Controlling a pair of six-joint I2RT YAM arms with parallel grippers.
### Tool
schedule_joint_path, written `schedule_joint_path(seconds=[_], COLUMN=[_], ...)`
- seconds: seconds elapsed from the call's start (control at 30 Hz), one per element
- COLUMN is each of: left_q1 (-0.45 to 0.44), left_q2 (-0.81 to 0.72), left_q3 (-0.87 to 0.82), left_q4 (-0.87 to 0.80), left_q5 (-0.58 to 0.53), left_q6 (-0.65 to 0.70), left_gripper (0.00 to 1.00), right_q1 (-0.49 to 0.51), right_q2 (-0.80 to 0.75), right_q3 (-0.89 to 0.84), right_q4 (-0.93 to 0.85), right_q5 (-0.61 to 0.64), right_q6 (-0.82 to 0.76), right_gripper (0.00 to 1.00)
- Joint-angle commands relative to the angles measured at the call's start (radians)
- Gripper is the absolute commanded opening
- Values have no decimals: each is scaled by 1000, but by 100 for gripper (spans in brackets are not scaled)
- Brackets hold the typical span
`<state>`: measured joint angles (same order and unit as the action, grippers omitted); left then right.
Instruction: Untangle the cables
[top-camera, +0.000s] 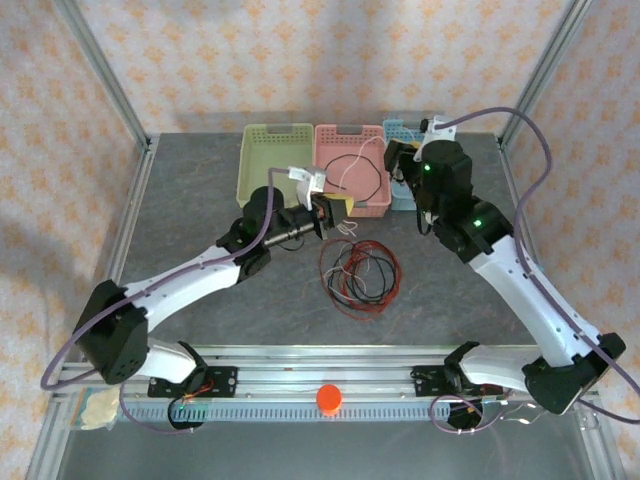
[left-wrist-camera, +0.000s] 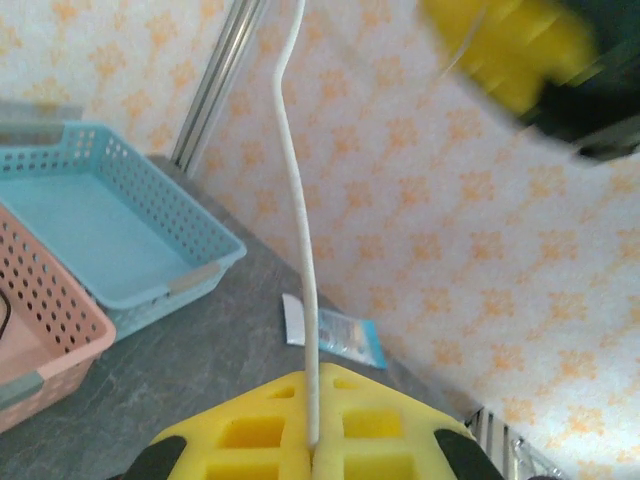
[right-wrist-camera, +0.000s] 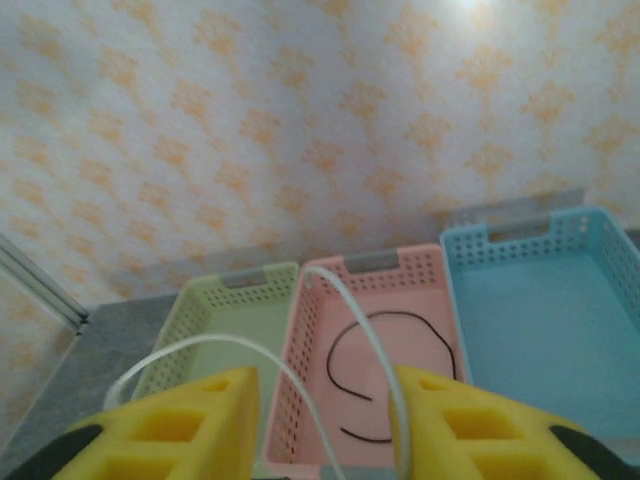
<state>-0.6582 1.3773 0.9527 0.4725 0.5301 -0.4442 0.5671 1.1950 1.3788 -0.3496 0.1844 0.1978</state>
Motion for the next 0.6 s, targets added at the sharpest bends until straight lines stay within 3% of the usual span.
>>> schedule_joint_path(seconds=[0.0, 0.23, 0.43, 0.57], left_q1=[15, 41, 59, 67], left_q2=[-61, -144, -195, -228], left_q3=[28, 68, 89, 89], left_q4=[-74, -119, -163, -149], left_q5=[-62, -172, -286, -311], left_q6=[-23, -73, -102, -131], left_gripper=[0, 0, 0, 0], right_q1=[-41, -174, -255, -255], right_q2=[-20, -66, -112, -155], right_q3=[-3, -91, -176, -278], right_q4=[-5, 18, 39, 188], right_q5=[34, -98, -182, -378], right_q6=[71, 154, 186, 108], right_gripper=[49, 73, 75, 74])
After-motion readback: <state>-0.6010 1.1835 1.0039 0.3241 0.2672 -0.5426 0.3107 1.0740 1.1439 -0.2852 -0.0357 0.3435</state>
